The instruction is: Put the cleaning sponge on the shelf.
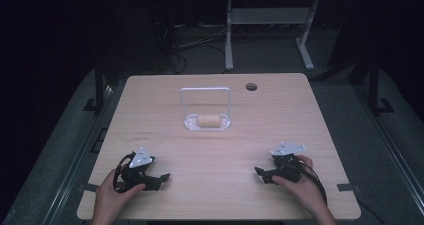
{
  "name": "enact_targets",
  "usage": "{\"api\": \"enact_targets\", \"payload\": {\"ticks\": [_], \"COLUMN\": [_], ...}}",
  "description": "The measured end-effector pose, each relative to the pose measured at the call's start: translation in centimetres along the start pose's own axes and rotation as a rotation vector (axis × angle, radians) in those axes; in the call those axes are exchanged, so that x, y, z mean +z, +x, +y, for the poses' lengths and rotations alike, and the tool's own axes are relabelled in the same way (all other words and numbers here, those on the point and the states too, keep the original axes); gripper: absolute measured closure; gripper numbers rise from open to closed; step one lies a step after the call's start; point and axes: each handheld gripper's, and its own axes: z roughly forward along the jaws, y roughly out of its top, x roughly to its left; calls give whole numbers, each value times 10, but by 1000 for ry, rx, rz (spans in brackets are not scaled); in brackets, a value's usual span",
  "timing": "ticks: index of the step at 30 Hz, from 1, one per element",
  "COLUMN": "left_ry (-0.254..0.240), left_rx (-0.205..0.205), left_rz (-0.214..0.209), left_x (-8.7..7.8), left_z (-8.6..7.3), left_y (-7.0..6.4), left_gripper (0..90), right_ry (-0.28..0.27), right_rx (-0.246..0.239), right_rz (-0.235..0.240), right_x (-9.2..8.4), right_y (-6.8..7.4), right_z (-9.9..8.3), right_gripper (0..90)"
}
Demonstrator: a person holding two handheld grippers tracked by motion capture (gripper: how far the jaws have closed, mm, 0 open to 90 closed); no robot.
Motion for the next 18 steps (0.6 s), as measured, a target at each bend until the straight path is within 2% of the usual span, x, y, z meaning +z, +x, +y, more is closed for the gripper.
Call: {"api": "enact_targets", "payload": {"ticks": [8, 18], "left_ry": [0, 0], "left_rx": [0, 0], "left_rz": [0, 0], "left_x": [0, 0], "left_z": [0, 0], "left_y": [0, 0], "left_gripper": [131, 131], "right_ry": [-23, -18], "right_rx": [4, -2], "right_rz": [-17, -25], "right_x": [-2, -2], "right_y": [2, 3], "right_z": [-12, -12], "right_gripper": [137, 135]}}
